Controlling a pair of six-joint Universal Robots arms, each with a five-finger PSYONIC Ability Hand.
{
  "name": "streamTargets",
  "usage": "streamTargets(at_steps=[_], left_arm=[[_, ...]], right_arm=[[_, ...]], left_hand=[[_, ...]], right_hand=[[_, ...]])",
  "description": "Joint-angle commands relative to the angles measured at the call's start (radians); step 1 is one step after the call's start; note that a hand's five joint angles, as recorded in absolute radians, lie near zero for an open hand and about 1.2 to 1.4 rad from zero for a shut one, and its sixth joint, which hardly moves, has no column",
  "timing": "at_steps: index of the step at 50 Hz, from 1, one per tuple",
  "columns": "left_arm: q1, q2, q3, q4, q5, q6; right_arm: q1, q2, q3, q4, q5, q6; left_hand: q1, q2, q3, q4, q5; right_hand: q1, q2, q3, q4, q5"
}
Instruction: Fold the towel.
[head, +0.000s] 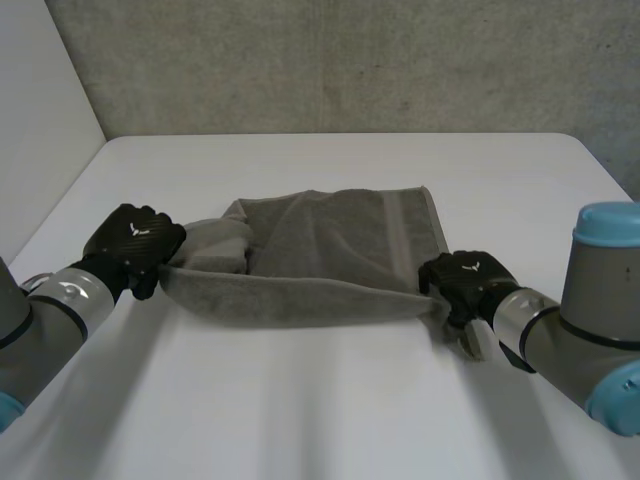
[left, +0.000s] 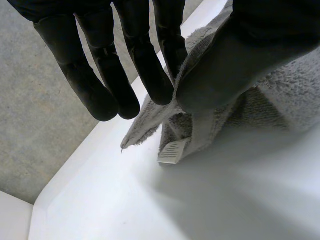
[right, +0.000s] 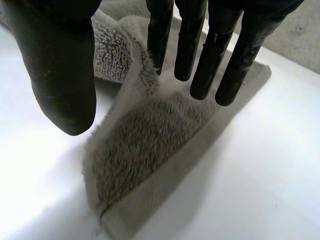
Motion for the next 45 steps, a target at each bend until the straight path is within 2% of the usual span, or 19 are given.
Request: streamTargets(at_steps=[1, 10, 27, 30, 31, 32, 33, 34, 35, 41, 43, 44, 45], left_arm=[[0.001, 0.028, -0.020, -0.030, 0.000, -0.030], [0.014, 0.033, -0.020, -0.082, -0.057, -0.076], [0.019, 0.050, -0.040, -0.090, -0.060, -0.117], [0.019, 0.050, -0.039, -0.088, -0.060, -0.117], [0.021, 0.051, -0.039, -0.088, -0.060, -0.117], [0.021, 0.051, -0.037, -0.088, -0.060, -0.117], [0.021, 0.051, -0.037, -0.088, -0.060, -0.117], [0.024, 0.051, -0.037, -0.088, -0.060, -0.117], [0.024, 0.051, -0.037, -0.088, -0.060, -0.117], [0.044, 0.106, -0.028, -0.087, -0.063, -0.122], [0.045, 0.178, -0.007, -0.082, -0.064, -0.159], [0.045, 0.179, -0.007, -0.082, -0.064, -0.159], [0.042, 0.220, 0.018, -0.082, -0.066, -0.194]], right_arm=[[-0.046, -0.037, 0.084, -0.072, 0.006, 0.012], [-0.078, -0.015, 0.079, -0.109, 0.010, 0.144], [-0.061, 0.014, 0.064, -0.097, 0.002, 0.273], [-0.063, 0.022, 0.064, -0.098, 0.002, 0.284], [-0.063, 0.026, 0.062, -0.100, 0.001, 0.284], [-0.063, 0.031, 0.062, -0.100, 0.001, 0.284], [-0.063, 0.031, 0.062, -0.100, 0.001, 0.284], [-0.063, 0.035, 0.059, -0.100, -0.001, 0.284], [-0.066, 0.028, 0.055, -0.098, 0.002, 0.281], [-0.075, -0.023, 0.005, -0.095, 0.010, 0.265], [-0.077, -0.177, -0.033, -0.084, -0.001, 0.241], [-0.077, -0.178, -0.033, -0.084, -0.001, 0.241], [-0.077, -0.263, -0.056, -0.078, -0.004, 0.220]], left_hand=[[-0.021, -0.095, -0.138, -0.113, -0.248], [-0.021, -0.095, -0.138, -0.113, -0.248], [-0.021, -0.095, -0.138, -0.113, -0.248], [-0.021, -0.095, -0.138, -0.113, -0.248], [-0.021, -0.095, -0.138, -0.113, -0.248], [-0.021, -0.095, -0.138, -0.113, -0.248], [-0.021, -0.095, -0.138, -0.113, -0.248], [-0.021, -0.095, -0.138, -0.113, -0.248], [-0.021, -0.095, -0.138, -0.113, -0.248], [-0.021, -0.095, -0.138, -0.113, -0.248], [-0.021, -0.095, -0.138, -0.113, -0.248], [-0.021, -0.095, -0.138, -0.113, -0.248], [-0.021, -0.095, -0.138, -0.113, -0.248]], right_hand=[[-0.031, -0.056, -0.047, -0.049, -0.013], [0.025, -0.001, 0.009, 0.007, 0.043], [-0.031, -0.056, -0.047, -0.049, -0.013], [0.049, 0.023, 0.032, 0.030, 0.066], [0.191, 0.165, 0.175, 0.173, 0.209], [0.437, 0.411, 0.420, 0.418, 0.454], [0.439, 0.413, 0.423, 0.421, 0.457], [0.733, 0.707, 0.716, 0.714, 0.750], [0.828, 0.802, 0.811, 0.809, 0.845], [0.828, 0.803, 0.812, 0.810, 0.846], [0.828, 0.803, 0.812, 0.810, 0.846], [0.828, 0.803, 0.812, 0.810, 0.846], [0.828, 0.803, 0.812, 0.810, 0.846]])
